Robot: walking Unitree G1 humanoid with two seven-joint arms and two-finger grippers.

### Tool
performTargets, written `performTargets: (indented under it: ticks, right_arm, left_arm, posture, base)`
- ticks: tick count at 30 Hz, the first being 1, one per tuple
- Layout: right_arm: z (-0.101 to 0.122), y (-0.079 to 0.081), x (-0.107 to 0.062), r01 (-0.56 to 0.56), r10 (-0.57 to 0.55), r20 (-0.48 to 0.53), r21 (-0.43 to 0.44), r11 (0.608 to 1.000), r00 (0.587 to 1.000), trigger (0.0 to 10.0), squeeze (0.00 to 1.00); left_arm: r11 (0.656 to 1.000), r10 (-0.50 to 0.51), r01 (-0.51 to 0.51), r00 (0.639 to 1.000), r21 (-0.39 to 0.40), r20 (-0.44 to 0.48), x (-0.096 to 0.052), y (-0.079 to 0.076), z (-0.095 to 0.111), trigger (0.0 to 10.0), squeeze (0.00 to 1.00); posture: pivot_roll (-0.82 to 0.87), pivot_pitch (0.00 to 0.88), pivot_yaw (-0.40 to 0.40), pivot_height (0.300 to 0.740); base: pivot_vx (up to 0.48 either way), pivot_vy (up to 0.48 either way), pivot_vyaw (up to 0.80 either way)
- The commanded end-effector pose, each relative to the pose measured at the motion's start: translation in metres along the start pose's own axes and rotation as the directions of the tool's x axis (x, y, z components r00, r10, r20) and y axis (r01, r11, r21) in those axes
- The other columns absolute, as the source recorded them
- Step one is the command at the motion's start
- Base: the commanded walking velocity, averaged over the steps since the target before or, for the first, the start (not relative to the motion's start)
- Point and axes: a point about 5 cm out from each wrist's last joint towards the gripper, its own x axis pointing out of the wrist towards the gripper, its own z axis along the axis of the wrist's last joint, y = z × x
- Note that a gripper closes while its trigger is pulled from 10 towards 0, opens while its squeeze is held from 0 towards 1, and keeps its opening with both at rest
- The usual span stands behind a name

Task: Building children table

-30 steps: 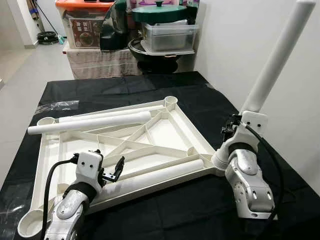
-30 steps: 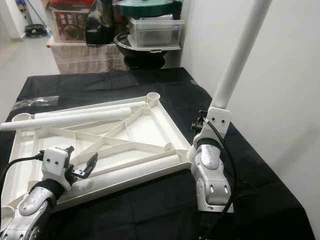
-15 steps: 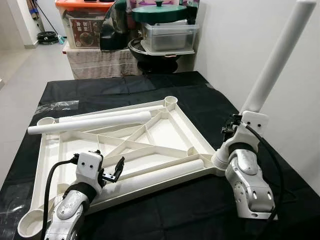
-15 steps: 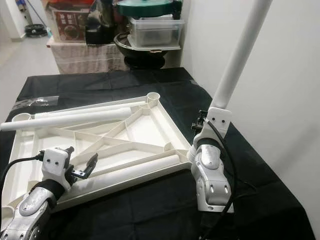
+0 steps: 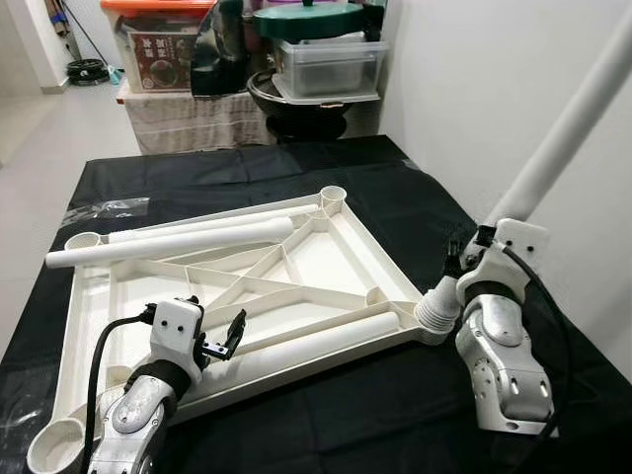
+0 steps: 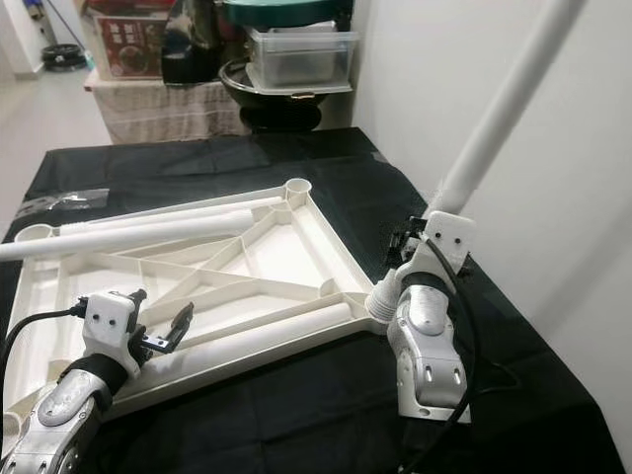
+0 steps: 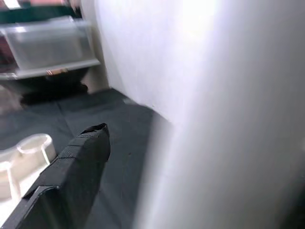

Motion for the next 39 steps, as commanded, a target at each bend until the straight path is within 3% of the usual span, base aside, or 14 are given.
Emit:
performTargets:
  ticks: [1, 6, 14, 15, 19, 20, 23, 25, 26, 31, 34, 35, 39]
  right_arm:
    - [0.008, -0.002, 0.001, -0.018, 0.017, 0.036, 0.031, 0.999, 0.999, 10.0, 1.0]
    - [0.016, 0.004, 0.0, -0.088, 0.081, 0.079, 0.084, 0.993, 0.994, 10.0, 1.0]
    - [-0.002, -0.001, 0.003, -0.047, 0.054, -0.043, 0.136, 0.99, 0.998, 10.0, 1.0]
    - [-0.009, -0.003, 0.004, -0.03, 0.045, -0.087, 0.164, 0.986, 0.995, 0.0, 1.0]
    - [-0.015, -0.006, 0.005, -0.009, 0.035, -0.127, 0.203, 0.979, 0.991, 0.0, 1.0]
    - [-0.022, -0.008, 0.005, 0.023, 0.022, -0.175, 0.253, 0.967, 0.984, 0.0, 0.0]
    - [-0.026, -0.01, 0.006, 0.042, 0.019, -0.203, 0.291, 0.956, 0.979, 0.0, 0.0]
    - [-0.036, -0.011, 0.005, 0.091, 0.027, -0.282, 0.396, 0.914, 0.959, 0.0, 0.0]
    - [-0.036, -0.011, 0.005, 0.091, 0.027, -0.282, 0.396, 0.914, 0.959, 0.0, 0.0]
    - [-0.049, -0.003, 0.001, 0.115, 0.103, -0.367, 0.528, 0.841, 0.924, 0.0, 0.0]
    - [-0.049, -0.003, 0.001, 0.115, 0.103, -0.367, 0.528, 0.841, 0.924, 0.0, 0.0]
    - [-0.052, 0.007, -0.001, 0.09, 0.175, -0.381, 0.585, 0.806, 0.908, 0.0, 0.0]
    - [-0.051, 0.02, -0.001, 0.052, 0.261, -0.389, 0.635, 0.771, 0.884, 0.0, 0.0]
  left_arm:
    - [1.0, -0.007, 0.007, 1.0, 0.015, -0.022, -0.001, 0.0, -0.006, 10.0, 0.0]
    - [1.0, -0.008, 0.009, 1.0, 0.015, -0.022, 0.0, -0.001, -0.006, 10.0, 0.0]
    - [1.0, -0.007, 0.007, 1.0, 0.021, -0.025, 0.0, 0.0, -0.007, 10.0, 0.0]
    - [1.0, -0.004, 0.005, 1.0, 0.023, -0.024, 0.0, 0.001, -0.007, 10.0, 0.0]
    - [1.0, -0.002, 0.003, 1.0, 0.025, -0.025, 0.0, 0.001, -0.007, 10.0, 0.0]
    - [1.0, -0.002, 0.002, 1.0, 0.027, -0.025, -0.001, 0.002, -0.007, 10.0, 0.0]
    - [1.0, -0.001, 0.002, 1.0, 0.028, -0.025, 0.0, 0.002, -0.007, 10.0, 0.0]
    - [0.999, -0.003, 0.004, 1.0, 0.032, -0.026, 0.0, 0.002, -0.008, 10.0, 0.0]
    - [0.999, -0.003, 0.004, 1.0, 0.032, -0.026, 0.0, 0.002, -0.008, 10.0, 0.0]
    - [0.999, -0.005, 0.006, 1.0, 0.034, -0.027, 0.0, 0.002, -0.008, 10.0, 0.0]
    - [0.999, -0.005, 0.006, 1.0, 0.034, -0.027, 0.0, 0.002, -0.008, 10.0, 0.0]
    - [0.999, 0.001, -0.001, 1.0, 0.041, -0.02, 0.0, 0.005, -0.006, 10.0, 0.0]
    - [0.999, 0.01, -0.009, 1.0, 0.047, -0.013, 0.0, 0.009, -0.004, 10.0, 0.0]
  posture:
    - [0.0, 0.0, -0.053, 0.74]
    - [0.0, 0.0, -0.052, 0.74]
    - [0.01, 0.0, -0.057, 0.74]
    - [0.01, 0.0, -0.057, 0.74]
    - [0.01, 0.0, -0.056, 0.74]
    - [0.01, 0.0, -0.056, 0.74]
    - [0.01, 0.0, -0.056, 0.74]
    - [0.01, 0.0, -0.052, 0.74]
    - [0.01, 0.0, -0.052, 0.74]
    - [0.01, 0.0, -0.053, 0.74]
    - [0.01, 0.0, -0.053, 0.74]
    - [0.01, 0.0, -0.055, 0.74]
    - [0.02, 0.0, -0.056, 0.74]
  base:
    - [0.0, 0.0, 0.0]
    - [0.0, 0.0, 0.0]
    - [0.0, 0.0, 0.0]
    - [0.0, 0.0, 0.0]
    - [0.0, 0.0, 0.0]
    - [0.0, 0.0, 0.0]
    - [0.0, 0.0, 0.0]
    - [0.0, 0.0, 0.0]
    - [0.0, 0.0, 0.0]
    - [0.0, 0.0, 0.0]
    - [0.0, 0.0, 0.0]
    - [0.0, 0.0, 0.0]
    - [0.0, 0.0, 0.0]
